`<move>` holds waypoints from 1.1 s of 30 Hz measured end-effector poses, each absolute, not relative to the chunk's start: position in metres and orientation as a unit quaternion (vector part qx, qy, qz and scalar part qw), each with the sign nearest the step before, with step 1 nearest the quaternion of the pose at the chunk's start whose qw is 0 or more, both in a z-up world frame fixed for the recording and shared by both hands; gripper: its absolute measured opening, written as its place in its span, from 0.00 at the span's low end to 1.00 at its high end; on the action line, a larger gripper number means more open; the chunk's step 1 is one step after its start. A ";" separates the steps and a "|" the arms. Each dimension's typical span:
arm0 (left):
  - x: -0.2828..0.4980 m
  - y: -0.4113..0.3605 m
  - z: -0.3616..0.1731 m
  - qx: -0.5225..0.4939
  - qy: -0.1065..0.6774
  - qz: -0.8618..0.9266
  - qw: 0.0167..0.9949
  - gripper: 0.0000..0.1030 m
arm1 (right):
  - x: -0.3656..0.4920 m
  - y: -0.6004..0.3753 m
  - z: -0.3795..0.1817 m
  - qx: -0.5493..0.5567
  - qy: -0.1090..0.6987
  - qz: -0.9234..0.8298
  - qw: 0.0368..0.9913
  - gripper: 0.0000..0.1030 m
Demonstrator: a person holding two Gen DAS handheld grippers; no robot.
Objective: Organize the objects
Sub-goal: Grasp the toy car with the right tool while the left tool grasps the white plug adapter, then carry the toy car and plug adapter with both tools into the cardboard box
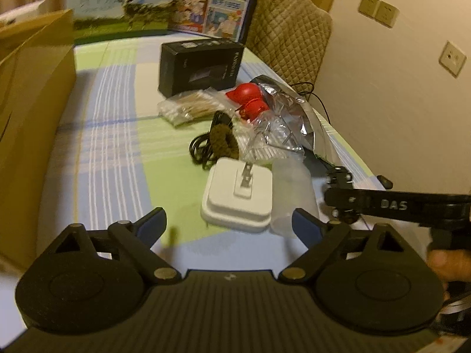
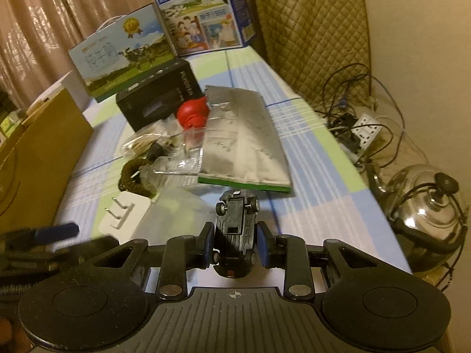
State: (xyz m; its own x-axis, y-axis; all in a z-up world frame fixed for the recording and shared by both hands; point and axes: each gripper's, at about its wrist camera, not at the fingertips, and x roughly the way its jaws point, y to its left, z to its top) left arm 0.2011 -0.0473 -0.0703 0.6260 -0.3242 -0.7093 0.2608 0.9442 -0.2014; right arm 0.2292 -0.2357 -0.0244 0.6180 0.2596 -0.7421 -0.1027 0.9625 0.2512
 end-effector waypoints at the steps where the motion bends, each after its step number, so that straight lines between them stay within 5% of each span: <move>1: 0.205 -0.049 -0.070 -0.033 0.398 -0.167 0.902 0.87 | 0.229 -0.236 -0.024 0.092 0.425 0.100 0.895 0.26; 9: 0.234 -0.066 -0.077 0.033 0.408 -0.191 0.892 0.77 | 0.230 -0.238 -0.022 0.098 0.422 0.097 0.896 0.26; 15: 0.243 -0.078 -0.086 0.054 0.423 -0.212 0.879 0.59 | 0.230 -0.238 -0.020 0.100 0.420 0.095 0.897 0.26; 33: 0.191 -0.048 -0.057 0.033 0.430 -0.176 0.885 0.58 | 0.209 -0.204 0.035 0.108 0.367 0.142 0.913 0.26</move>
State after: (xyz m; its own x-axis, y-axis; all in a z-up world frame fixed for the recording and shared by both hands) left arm 0.1908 -0.0482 -0.0574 0.5690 -0.2834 -0.7719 0.3398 0.9359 -0.0931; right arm 0.2091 -0.2039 0.0347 0.6909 0.3381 -0.6390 -0.1804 0.9366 0.3005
